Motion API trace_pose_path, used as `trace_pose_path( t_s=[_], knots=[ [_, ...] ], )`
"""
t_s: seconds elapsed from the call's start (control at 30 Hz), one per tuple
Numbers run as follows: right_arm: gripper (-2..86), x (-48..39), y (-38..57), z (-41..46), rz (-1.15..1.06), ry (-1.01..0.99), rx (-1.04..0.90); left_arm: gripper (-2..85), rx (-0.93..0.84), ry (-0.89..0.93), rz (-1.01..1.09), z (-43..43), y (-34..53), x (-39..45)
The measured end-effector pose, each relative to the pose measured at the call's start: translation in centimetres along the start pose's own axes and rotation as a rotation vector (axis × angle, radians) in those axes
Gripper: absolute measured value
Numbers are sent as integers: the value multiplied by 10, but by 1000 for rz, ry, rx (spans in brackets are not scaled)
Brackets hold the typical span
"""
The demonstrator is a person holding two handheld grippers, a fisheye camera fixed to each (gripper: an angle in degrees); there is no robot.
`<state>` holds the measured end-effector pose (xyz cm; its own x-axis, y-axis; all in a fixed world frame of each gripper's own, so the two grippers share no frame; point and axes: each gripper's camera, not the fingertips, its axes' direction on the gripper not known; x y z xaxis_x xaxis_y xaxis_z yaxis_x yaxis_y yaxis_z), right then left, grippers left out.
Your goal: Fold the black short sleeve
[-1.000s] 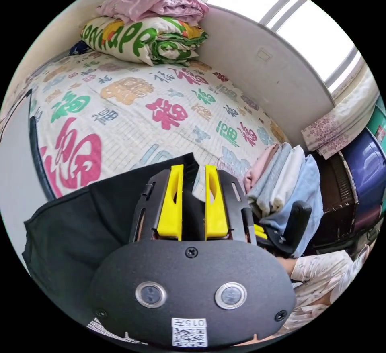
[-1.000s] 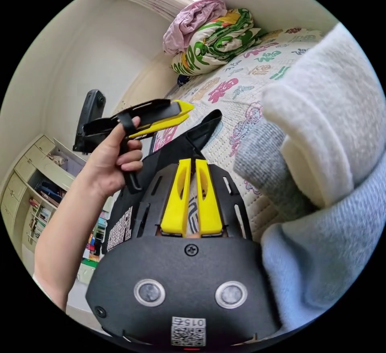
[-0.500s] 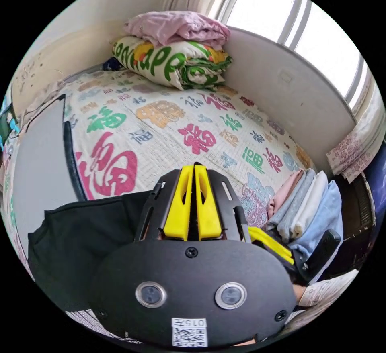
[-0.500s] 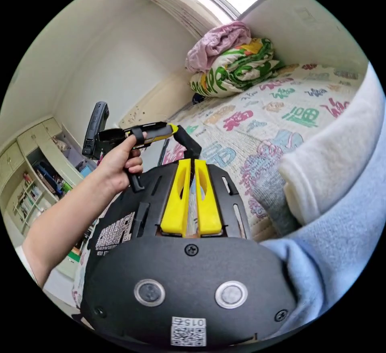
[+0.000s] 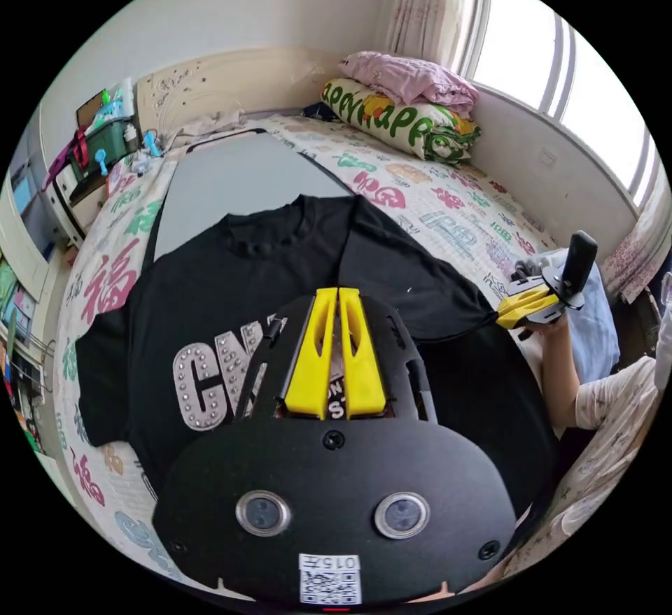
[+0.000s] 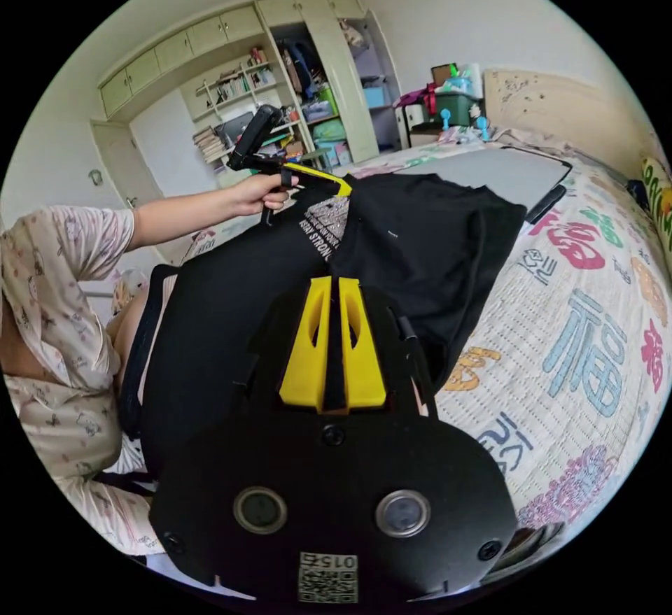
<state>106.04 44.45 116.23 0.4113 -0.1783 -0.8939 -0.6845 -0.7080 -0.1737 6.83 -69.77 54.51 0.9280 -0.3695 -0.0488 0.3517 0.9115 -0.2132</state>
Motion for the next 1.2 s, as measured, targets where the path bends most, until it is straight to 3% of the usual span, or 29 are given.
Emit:
trace_pose_path(
  t_s=[0.1,0.23,0.37,0.47,0.57,0.77,0.93,1.1,1.2],
  knots=[
    [38,-15,23,20,-68,-2,-67,10,-44,-78,-43,4,32,-12],
    [64,-5,60,-3,-8,58,93,43,-21,-77,-39,-10,37,-8],
    [85,24,87,12,176,289,92,58,4,-96,82,-5,-10,27],
    [99,26,87,46,134,245,10,77,-3,-7,95,25,-65,40],
    [108,37,88,83,157,330,-91,100,-26,33,50,71,-123,41],
    [73,48,85,126,134,416,-113,84,-121,33,-9,160,-191,54],
    [36,72,82,142,187,438,-104,10,-114,11,40,188,-230,93],
    [25,102,81,143,280,438,-83,11,-86,-32,83,200,-256,136],
    [29,109,74,153,266,447,-99,57,-76,-40,61,194,-259,143]
  ],
)
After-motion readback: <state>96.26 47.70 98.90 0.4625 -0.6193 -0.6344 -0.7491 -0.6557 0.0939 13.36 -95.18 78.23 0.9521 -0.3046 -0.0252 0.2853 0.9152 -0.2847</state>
